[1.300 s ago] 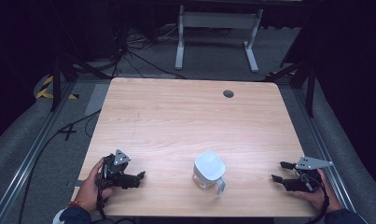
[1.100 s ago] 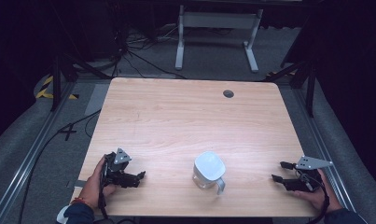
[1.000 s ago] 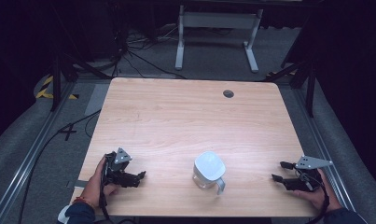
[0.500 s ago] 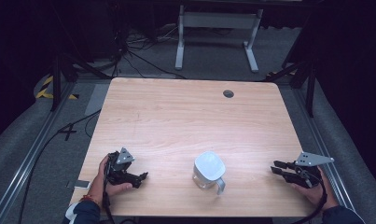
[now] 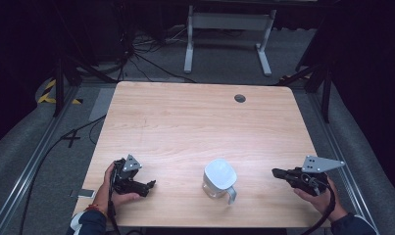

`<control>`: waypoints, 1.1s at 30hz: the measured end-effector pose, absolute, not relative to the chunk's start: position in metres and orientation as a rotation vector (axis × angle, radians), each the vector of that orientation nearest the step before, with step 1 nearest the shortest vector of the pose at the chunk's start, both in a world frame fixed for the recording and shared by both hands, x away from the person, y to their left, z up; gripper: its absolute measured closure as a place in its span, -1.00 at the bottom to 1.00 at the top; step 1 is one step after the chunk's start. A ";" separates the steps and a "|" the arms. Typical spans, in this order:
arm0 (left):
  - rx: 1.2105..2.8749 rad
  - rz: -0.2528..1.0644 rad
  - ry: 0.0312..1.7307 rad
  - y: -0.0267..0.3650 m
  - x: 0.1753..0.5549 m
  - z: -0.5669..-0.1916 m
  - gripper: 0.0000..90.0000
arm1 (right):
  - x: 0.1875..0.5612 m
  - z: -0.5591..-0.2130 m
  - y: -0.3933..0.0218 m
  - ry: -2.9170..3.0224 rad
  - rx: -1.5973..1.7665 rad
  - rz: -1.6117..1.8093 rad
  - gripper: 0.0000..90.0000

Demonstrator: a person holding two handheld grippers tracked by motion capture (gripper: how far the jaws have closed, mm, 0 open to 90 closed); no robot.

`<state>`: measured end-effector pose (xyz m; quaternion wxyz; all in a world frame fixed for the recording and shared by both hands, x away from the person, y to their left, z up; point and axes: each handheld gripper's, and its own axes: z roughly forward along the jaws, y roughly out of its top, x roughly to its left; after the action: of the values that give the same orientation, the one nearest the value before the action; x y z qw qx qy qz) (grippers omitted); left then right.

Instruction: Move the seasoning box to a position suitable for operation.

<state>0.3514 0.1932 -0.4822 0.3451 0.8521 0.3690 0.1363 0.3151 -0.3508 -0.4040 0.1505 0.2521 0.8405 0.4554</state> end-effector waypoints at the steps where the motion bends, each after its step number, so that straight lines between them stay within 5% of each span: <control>1: 2.215 0.357 0.955 0.193 0.352 -0.482 -0.99 | 0.315 -0.401 -0.346 2.422 0.700 1.318 0.99; 15: 2.224 0.379 0.942 0.194 0.352 -0.482 -0.99 | 0.317 -0.371 -0.269 2.479 0.432 1.404 1.00; 33: 2.224 0.378 0.941 0.194 0.352 -0.482 -0.99 | 0.304 -0.363 -0.228 2.547 0.303 1.446 0.99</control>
<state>0.3521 0.1942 -0.4815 0.3416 0.8552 0.3617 0.1453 0.3035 -0.2278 -0.3628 0.0986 0.1023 0.8608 0.4887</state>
